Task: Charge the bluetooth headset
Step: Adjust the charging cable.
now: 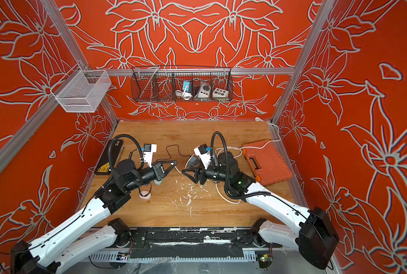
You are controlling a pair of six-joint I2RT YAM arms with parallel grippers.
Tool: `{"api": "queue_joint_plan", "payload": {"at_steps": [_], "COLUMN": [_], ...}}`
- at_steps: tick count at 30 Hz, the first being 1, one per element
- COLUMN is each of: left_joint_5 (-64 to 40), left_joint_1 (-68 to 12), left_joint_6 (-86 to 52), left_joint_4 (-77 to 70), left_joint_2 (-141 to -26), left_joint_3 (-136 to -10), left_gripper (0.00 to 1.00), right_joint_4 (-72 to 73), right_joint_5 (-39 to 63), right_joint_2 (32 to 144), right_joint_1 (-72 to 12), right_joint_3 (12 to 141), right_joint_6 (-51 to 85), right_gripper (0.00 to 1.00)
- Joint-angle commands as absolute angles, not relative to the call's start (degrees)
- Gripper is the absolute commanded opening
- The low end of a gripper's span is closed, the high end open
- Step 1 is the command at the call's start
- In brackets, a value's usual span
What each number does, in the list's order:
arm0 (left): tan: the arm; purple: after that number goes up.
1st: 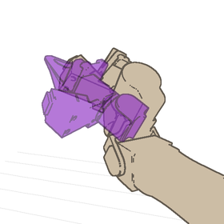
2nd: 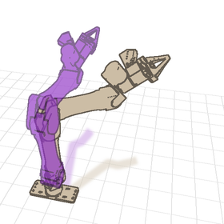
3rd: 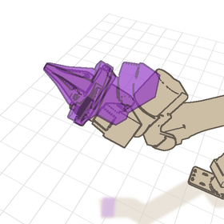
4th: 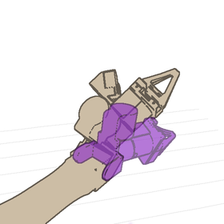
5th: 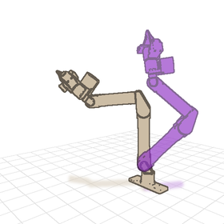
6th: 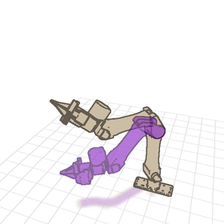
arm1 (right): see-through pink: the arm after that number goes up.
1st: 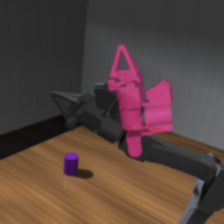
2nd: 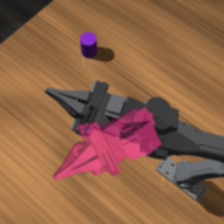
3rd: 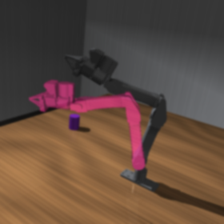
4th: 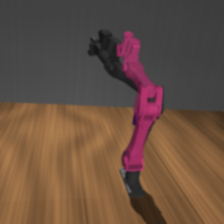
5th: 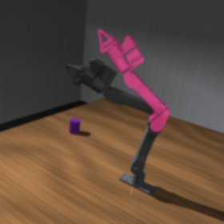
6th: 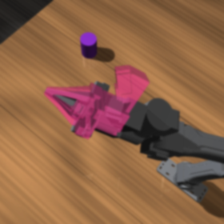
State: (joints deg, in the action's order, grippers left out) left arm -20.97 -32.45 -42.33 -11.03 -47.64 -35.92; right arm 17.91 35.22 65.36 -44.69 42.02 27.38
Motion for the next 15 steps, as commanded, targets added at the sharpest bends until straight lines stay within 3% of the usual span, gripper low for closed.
{"api": "queue_joint_plan", "payload": {"at_steps": [1,6,15], "left_joint_5": [-22.3,-19.1,-18.6], "left_joint_1": [-33.0,-33.1,-33.1], "left_joint_6": [-43.1,-41.4,-41.0], "left_joint_4": [-14.0,-10.7,-10.4], "left_joint_2": [-47.7,-46.9,-47.4], "left_joint_3": [-35.8,-36.3,-36.2], "left_gripper": [0.0,0.0,0.0], "right_joint_4": [23.3,23.5,15.9], "right_joint_5": [38.7,39.5,36.4], "right_joint_2": [66.6,66.3,52.6], "right_joint_1": [-44.9,-45.0,-45.1], "right_joint_3": [44.6,44.1,37.7], "right_joint_6": [28.4,29.2,27.3], "right_gripper": [0.59,0.56,0.52]}}
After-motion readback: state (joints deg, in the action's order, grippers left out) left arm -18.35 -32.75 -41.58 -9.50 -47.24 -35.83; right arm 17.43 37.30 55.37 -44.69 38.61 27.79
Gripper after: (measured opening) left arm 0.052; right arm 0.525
